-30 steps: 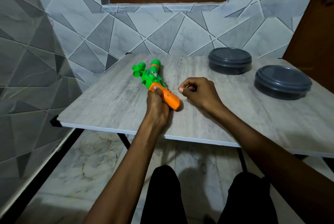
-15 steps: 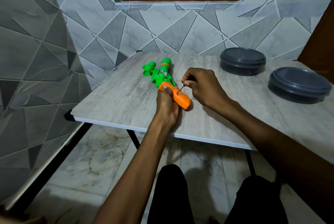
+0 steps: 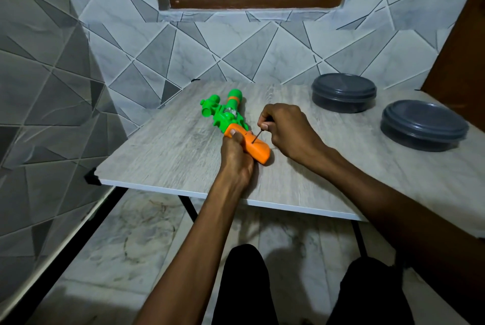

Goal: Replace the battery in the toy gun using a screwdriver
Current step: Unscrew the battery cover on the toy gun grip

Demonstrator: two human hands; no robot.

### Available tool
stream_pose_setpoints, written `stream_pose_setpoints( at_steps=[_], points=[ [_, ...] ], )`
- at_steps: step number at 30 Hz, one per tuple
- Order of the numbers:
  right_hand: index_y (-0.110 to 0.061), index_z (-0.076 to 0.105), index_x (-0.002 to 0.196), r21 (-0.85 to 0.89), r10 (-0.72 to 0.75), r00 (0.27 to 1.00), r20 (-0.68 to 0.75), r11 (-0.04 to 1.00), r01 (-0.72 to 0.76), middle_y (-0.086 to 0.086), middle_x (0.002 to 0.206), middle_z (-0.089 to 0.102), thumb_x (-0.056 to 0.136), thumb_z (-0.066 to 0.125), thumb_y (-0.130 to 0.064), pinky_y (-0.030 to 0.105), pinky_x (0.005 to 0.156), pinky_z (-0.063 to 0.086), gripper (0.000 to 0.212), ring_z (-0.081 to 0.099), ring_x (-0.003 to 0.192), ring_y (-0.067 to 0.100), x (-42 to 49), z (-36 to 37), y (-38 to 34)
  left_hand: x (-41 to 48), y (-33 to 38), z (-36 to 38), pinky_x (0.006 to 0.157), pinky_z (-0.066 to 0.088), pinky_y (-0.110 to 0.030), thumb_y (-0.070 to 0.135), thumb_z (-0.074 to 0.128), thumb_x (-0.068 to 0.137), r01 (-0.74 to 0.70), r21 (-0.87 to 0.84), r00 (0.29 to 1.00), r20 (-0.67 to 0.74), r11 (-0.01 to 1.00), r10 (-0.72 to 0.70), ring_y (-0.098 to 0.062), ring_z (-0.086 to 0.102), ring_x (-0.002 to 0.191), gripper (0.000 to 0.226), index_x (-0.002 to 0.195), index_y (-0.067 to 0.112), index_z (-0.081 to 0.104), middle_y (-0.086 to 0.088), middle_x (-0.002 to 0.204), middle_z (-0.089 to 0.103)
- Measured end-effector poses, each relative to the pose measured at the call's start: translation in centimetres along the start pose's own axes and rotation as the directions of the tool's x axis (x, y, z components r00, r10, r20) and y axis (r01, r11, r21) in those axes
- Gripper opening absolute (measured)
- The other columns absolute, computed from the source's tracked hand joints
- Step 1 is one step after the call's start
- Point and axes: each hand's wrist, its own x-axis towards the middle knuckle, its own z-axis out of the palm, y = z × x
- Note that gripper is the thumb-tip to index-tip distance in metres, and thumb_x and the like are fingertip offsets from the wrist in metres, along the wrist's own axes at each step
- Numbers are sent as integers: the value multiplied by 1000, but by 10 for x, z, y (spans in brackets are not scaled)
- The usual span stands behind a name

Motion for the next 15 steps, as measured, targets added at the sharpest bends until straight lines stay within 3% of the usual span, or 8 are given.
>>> stream_pose_setpoints(
  at_steps=[4, 6, 9, 12, 15],
  points=[
    [-11, 67, 89, -20, -16, 1000, 12, 1000, 16, 2, 91, 68, 84, 61, 1, 29, 72, 48, 14, 63, 86, 16, 1, -1, 0, 3, -1, 0, 111, 35, -55, 28, 41, 103, -8, -13, 1000, 13, 1000, 8, -34, 54, 120, 43, 137, 1, 44, -22, 127, 56],
    [-11, 65, 95, -69, -41, 998, 55, 997, 44, 7, 96, 67, 90, 58, -8, 32, 71, 44, 9, 61, 90, 24, 3, -1, 0, 2, -2, 1, 111, 35, -53, 27, 41, 103, -10, -18, 1000, 17, 1000, 10, -31, 57, 111, 38, 130, 1, 48, -20, 120, 57],
    [-9, 63, 102, -142, -60, 992, 107, 987, 75, 13, 101, 65, 97, 47, -21, 33, 70, 40, 21, 60, 94, 31, 3, -5, -3, 0, -2, 2, 111, 35, -54, 25, 43, 102, -15, -34, 1000, 26, 999, 16, -28, 55, 105, 32, 125, 4, 50, -17, 113, 56],
    [-9, 62, 104, -139, -61, 991, 118, 987, 78, 13, 103, 66, 91, 48, -13, 36, 73, 45, 20, 60, 96, 33, 3, -10, -8, 0, -1, 2, 111, 34, -55, 26, 44, 101, -17, -33, 1000, 16, 999, 18, -30, 54, 110, 41, 134, 4, 47, -16, 114, 58],
    [-10, 60, 110, -88, -35, 983, 182, 995, 52, 12, 108, 61, 84, 53, -5, 30, 71, 38, 28, 58, 97, 28, 1, -12, -9, -1, 1, 5, 112, 35, -52, 25, 41, 103, -2, -8, 999, -32, 1000, 2, -30, 54, 113, 42, 139, 4, 43, -17, 116, 59]
  ],
)
